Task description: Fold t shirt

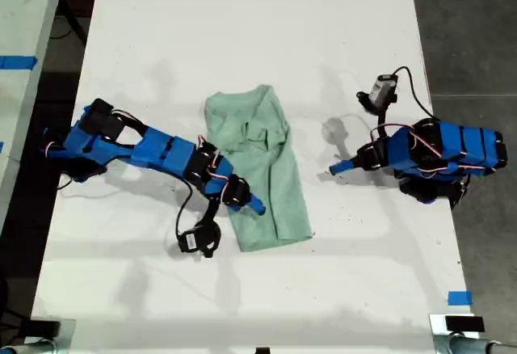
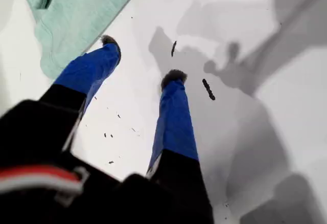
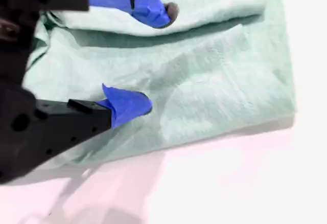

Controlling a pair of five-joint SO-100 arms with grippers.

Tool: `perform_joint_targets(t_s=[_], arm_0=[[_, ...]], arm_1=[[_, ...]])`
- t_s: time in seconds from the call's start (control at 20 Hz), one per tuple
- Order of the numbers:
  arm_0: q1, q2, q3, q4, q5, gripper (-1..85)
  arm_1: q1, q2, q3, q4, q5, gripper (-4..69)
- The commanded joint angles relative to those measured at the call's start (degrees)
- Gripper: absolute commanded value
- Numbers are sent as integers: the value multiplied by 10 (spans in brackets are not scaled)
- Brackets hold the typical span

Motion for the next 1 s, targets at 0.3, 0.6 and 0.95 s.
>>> perform_joint_targets(t_s=[0.3,0.6,0.95], arm_0=[[4,519,527,-40,-62,202],[-76,790,896,-176,-35,196],[-164,1100,1084,-84,-10,184]], arm_1=[[-4,12,-14,4,5,196],[-4,12,-12,4,8,196],[3,12,-15,4,11,195]])
